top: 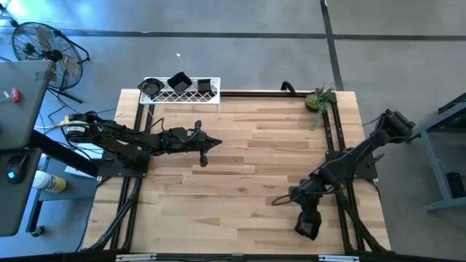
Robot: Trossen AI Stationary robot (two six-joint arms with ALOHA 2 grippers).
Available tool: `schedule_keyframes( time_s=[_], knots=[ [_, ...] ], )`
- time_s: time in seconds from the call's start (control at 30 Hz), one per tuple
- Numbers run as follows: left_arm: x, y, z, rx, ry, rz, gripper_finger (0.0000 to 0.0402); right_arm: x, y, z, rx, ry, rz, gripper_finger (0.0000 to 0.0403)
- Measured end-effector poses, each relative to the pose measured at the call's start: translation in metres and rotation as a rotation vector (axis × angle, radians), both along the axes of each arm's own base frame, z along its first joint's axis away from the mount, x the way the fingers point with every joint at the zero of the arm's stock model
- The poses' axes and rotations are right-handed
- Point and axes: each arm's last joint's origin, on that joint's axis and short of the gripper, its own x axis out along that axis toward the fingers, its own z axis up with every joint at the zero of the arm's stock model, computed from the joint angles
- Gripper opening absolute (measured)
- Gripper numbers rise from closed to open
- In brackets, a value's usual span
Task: Pick & Place Mini shaped plates
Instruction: Stack the black distorted square plate on top of the black distorted square plate on the shelf
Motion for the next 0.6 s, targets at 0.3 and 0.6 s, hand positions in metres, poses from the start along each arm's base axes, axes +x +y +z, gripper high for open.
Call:
schedule_keyframes(
  time_s=[0.3,0.6],
  knots=[
    [-0.001,0.002,-0.001,0.038,0.024,0.047,0.0002,0.048,-0.048,0.039,-0.014,-0.172,-0.098,0.0011],
    [-0.022,0.011,-0.006,0.048,-0.014,0.089,0.0002,0.119,-0.135,0.034,-0.257,-0.238,-0.201,0.0011]
  ],
)
